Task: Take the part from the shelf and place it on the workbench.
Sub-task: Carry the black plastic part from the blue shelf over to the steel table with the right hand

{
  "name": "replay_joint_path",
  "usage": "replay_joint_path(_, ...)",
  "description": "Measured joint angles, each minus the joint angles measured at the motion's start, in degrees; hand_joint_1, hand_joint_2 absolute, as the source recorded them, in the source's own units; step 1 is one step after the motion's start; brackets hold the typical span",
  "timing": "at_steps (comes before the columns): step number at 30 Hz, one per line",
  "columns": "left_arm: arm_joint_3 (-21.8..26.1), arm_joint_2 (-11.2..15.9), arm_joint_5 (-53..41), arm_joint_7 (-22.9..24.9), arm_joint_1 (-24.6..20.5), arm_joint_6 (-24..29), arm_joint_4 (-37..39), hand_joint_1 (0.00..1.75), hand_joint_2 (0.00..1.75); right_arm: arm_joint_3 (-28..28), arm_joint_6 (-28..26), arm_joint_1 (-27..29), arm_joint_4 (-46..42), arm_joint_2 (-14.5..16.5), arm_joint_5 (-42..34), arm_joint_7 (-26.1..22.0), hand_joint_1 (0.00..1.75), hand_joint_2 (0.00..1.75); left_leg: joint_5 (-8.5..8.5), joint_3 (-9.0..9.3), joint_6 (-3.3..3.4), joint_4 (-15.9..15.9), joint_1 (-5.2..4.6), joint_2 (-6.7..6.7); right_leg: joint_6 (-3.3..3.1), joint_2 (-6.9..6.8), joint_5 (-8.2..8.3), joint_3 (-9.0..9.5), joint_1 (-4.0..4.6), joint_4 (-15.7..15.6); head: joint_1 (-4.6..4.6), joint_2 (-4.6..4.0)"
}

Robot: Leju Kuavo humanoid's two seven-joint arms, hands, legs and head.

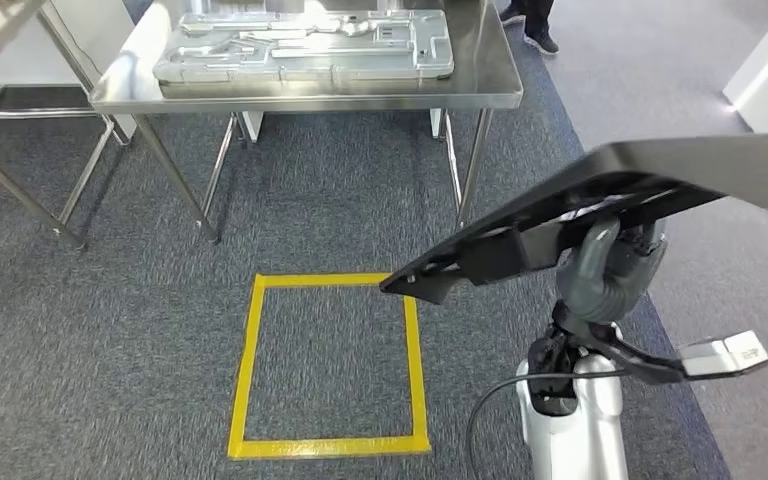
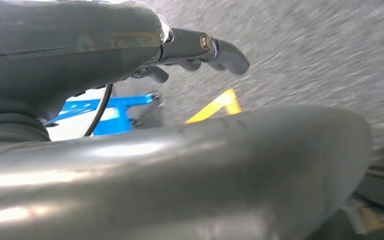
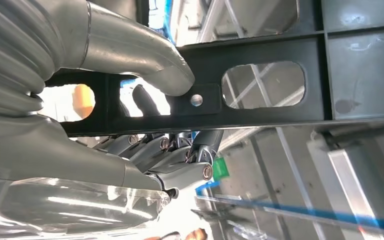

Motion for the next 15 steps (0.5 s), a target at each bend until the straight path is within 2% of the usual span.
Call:
replay_joint_path(1, -0.1, 0.06, 0.0, 0.02, -0.13, -0.11, 0.0, 0.0, 0.0, 0.55, -0.17, -0.21, 0.41, 0.07, 0.42, 0.02, 1.75, 1.75, -0.56, -2.55, -0.06, 3.87, 0.02, -0.01, -0.25, -0.07, -0.66, 0.81, 0.06, -0.16, 0.0, -0.01)
replay_joint_path(3, -0.3, 0.18, 0.03, 0.08, -0.09, -0.29, 0.01, 0.0, 0.0, 1.61, -0.15, -0.69, 1.67, 0.13, 1.37, 0.12, 1.75, 1.75, -4.72, -8.08, 0.05, 9.18, -0.09, -0.03, -0.61, -0.17, -2.04, 2.34, 0.3, -0.24, 0.01, -0.01)
replay_joint_path(4, -0.36, 0.22, 0.06, 0.1, 0.13, -0.35, 0.01, 0.0, 0.0, 2.31, -0.09, -0.94, 2.42, 0.15, 2.01, 0.17, 1.75, 1.75, -6.76, -10.02, 0.25, 9.62, -0.2, -0.03, -0.74, -0.17, -2.8, 3.22, 0.47, -0.26, 0.01, -0.01)
replay_joint_path(5, -0.41, 0.22, 0.11, 0.12, 0.39, -0.4, 0.02, 0.0, 0.0, 3.16, -0.04, -1.2, 3.25, 0.13, 2.65, 0.23, 1.75, 1.75, -7.78, -11.36, 0.58, 8.71, -0.36, -0.02, -0.82, -0.22, -3.6, 4.22, 0.66, -0.26, 0.01, -0.01)
replay_joint_path(6, -0.43, 0.18, 0.17, 0.12, 0.65, -0.47, 0.02, 0.0, 0.0, 4.07, -0.02, -1.46, 3.99, 0.11, 3.09, 0.29, 1.75, 1.75, -6.78, -12.03, 1.08, 6.55, -0.59, 0.1, -0.87, -0.38, -4.4, 5.26, 0.89, -0.28, 0.01, 0.0)
replay_joint_path(7, -0.43, 0.09, 0.22, 0.11, 0.9, -0.55, 0.02, 0.0, 0.0, 4.97, -0.06, -1.7, 4.72, 0.07, 3.25, 0.39, 1.75, 1.75, -3.65, -12.33, 1.82, 3.54, -0.97, 0.69, -0.89, -0.64, -5.21, 6.21, 1.08, -0.35, 0.01, 0.0)
replay_joint_path(8, -0.4, -0.03, 0.28, 0.1, 1.08, -0.61, 0.03, 0.0, 0.0, 5.82, -0.19, -1.9, 5.43, -0.01, 3.12, 0.62, 1.75, 1.75, 0.47, -12.52, 2.54, 0.47, -1.53, 1.38, -0.79, -0.93, -6.02, 7.15, 1.35, -0.33, 0.0, 0.0)
replay_joint_path(9, -0.37, -0.26, 0.32, 0.1, 1.2, -0.66, 0.04, 0.0, 0.0, 6.57, -0.44, -2.04, 5.96, -0.1, 2.9, 0.93, 1.75, 1.75, 3.87, -12.52, 3.12, -1.87, -1.93, 1.94, -0.61, -1.24, -6.84, 7.93, 1.58, -0.4, 0.01, 0.0)
replay_joint_path(10, -0.32, -0.55, 0.34, 0.12, 1.28, -0.62, 0.05, 0.0, 0.0, 7.27, -0.69, -2.12, 6.3, -0.2, 2.65, 1.26, 1.75, 1.75, 6.23, -12.32, 3.48, -3.38, -2.23, 2.29, -0.4, -1.61, -7.61, 8.71, 1.73, -0.6, 0.01, -0.01)
replay_joint_path(11, -0.28, -0.87, 0.36, 0.14, 1.31, -0.55, 0.06, 0.0, 0.0, 7.91, -0.9, -2.2, 6.45, -0.3, 2.46, 1.57, 1.75, 1.75, 7.01, -11.98, 3.6, -4.1, -2.3, 1.97, -0.06, -1.91, -7.87, 9.42, 1.89, -0.35, 0.01, -0.01)
replay_joint_path(13, -0.23, -1.56, 0.38, 0.16, 1.29, -0.44, 0.06, 0.0, 0.0, 9.03, -1.11, -2.5, 6.3, -0.42, 2.28, 1.98, 1.75, 1.75, 6.92, -10.31, 3.91, -4.65, -1.86, 0.85, 0.58, -2.26, -7.83, 10.14, 1.89, 1.01, 0.02, -0.01)
replay_joint_path(14, -0.22, -1.85, 0.39, 0.05, 1.25, -0.43, 0.06, 0.0, 0.0, 9.52, -1.15, -2.75, 6.2, -0.51, 2.23, 2.13, 1.75, 1.75, 6.9, -9.61, 4.16, -4.87, -1.66, 0.33, 0.98, -1.95, -7.69, 9.64, 1.8, 2.86, 0.02, -0.01)
replay_joint_path(15, -0.21, -2.14, 0.42, -0.25, 1.16, -0.37, 0.06, 0.0, 0.0, 10.02, -1.18, -3.05, 6.12, -0.69, 2.18, 2.29, 1.75, 1.75, 6.75, -8.99, 4.37, -4.93, -1.5, -0.15, 1.36, -1.48, -8.25, 8.34, 1.65, 5.29, 0.03, -0.01)
